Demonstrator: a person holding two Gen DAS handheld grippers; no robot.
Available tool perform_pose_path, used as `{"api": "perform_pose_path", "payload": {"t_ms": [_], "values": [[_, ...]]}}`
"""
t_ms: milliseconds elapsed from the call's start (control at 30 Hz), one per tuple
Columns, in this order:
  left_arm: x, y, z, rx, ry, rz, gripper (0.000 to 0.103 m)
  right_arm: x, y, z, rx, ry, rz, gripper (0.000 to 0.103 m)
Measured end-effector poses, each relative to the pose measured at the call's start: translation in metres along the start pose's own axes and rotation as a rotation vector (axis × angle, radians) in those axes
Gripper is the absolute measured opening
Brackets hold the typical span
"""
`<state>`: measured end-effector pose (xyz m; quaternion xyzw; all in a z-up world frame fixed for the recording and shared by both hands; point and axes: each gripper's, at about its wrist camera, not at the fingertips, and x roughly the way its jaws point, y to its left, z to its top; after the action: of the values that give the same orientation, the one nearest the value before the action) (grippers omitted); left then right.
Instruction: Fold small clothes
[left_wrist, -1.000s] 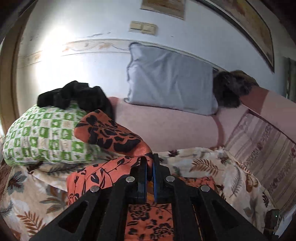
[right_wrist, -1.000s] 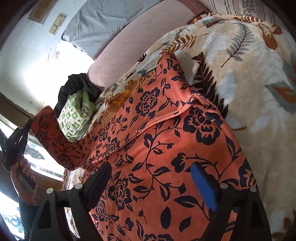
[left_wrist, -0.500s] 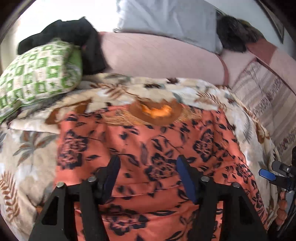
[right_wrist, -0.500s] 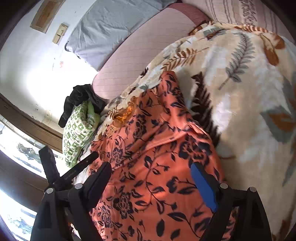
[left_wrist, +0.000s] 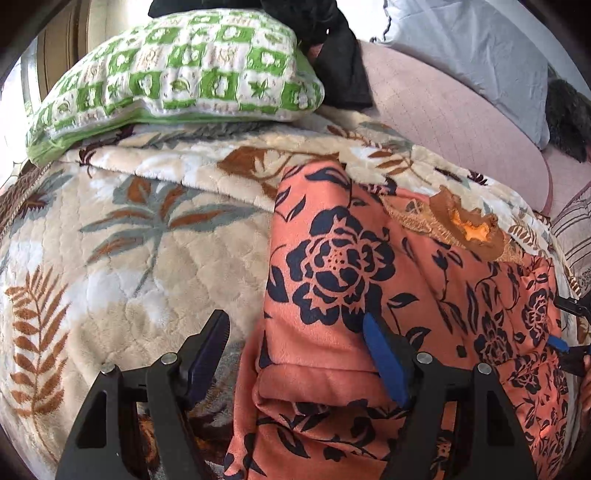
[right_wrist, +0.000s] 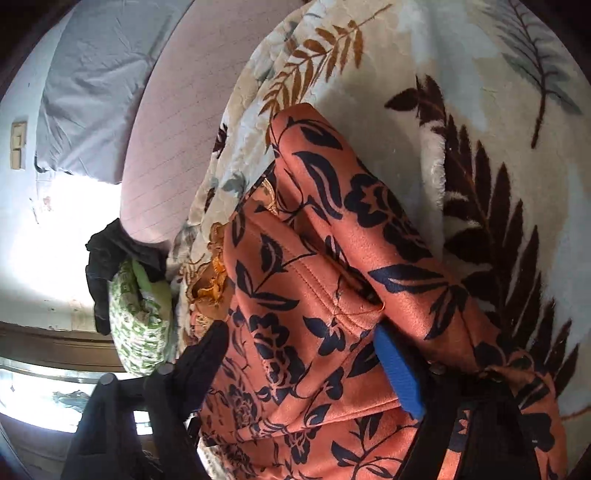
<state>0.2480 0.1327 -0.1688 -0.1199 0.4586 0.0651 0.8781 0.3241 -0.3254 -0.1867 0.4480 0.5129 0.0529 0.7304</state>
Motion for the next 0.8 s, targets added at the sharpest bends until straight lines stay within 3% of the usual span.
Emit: {"api": "perform_pose_path", "payload": {"t_ms": [33, 67, 100, 167, 300, 333, 400, 433, 467, 500, 533, 567, 633, 667, 700, 733, 800], "values": [[0.006, 0.003, -0.003, -0.012, 0.016, 0.0, 0.075, 0.004, 0.0, 0.003, 0.001, -0.001, -0.042, 0.056], [0.006, 0.003, -0.005, -0.01, -0.003, -0.002, 0.076, 0.007, 0.001, 0.004, -0.008, 0.002, -0.082, 0.02], [0.004, 0.001, -0.007, 0.006, -0.016, 0.004, 0.076, 0.009, 0.002, 0.005, -0.023, -0.001, -0.116, 0.008], [0.004, -0.001, -0.008, 0.026, -0.018, 0.01, 0.076, -0.002, 0.015, 0.0, -0.096, -0.051, -0.17, 0.007], [0.003, 0.001, -0.005, 0.02, -0.011, -0.003, 0.076, -0.045, 0.057, -0.031, -0.368, -0.232, -0.292, 0.008], [0.002, 0.0, -0.004, 0.021, -0.005, 0.005, 0.076, -0.037, 0.055, -0.038, -0.4, -0.212, -0.346, 0.009], [-0.01, -0.002, -0.001, 0.011, -0.012, 0.006, 0.076, -0.004, 0.034, -0.038, -0.416, -0.084, -0.455, 0.018], [-0.019, -0.003, 0.001, 0.01, -0.046, -0.004, 0.076, -0.003, 0.024, -0.037, -0.4, -0.079, -0.426, 0.018], [-0.03, -0.005, 0.002, 0.02, -0.09, -0.012, 0.076, -0.013, 0.02, -0.037, -0.382, -0.115, -0.379, 0.024], [-0.037, -0.009, 0.004, 0.042, -0.121, -0.014, 0.076, -0.023, 0.019, -0.035, -0.358, -0.133, -0.353, 0.046], [-0.04, -0.014, 0.007, 0.069, -0.135, -0.012, 0.076, -0.032, 0.02, -0.034, -0.338, -0.153, -0.328, 0.059], [-0.039, -0.018, 0.008, 0.097, -0.132, -0.007, 0.076, -0.043, 0.023, -0.034, -0.328, -0.191, -0.315, 0.067], [-0.018, -0.024, 0.008, 0.142, -0.063, 0.044, 0.076, -0.061, 0.038, -0.033, -0.358, -0.262, -0.297, 0.068], [0.002, -0.024, 0.005, 0.152, 0.017, 0.095, 0.077, -0.066, 0.047, -0.031, -0.369, -0.266, -0.239, 0.069], [0.017, -0.019, 0.001, 0.137, 0.073, 0.093, 0.079, -0.067, 0.054, -0.029, -0.373, -0.248, -0.153, 0.073], [0.013, -0.013, 0.0, 0.099, 0.035, 0.069, 0.081, -0.063, 0.061, -0.025, -0.378, -0.205, -0.067, 0.078], [0.004, -0.009, 0.005, 0.07, 0.037, 0.063, 0.081, -0.044, 0.067, -0.016, -0.385, -0.088, 0.051, 0.081]]}}
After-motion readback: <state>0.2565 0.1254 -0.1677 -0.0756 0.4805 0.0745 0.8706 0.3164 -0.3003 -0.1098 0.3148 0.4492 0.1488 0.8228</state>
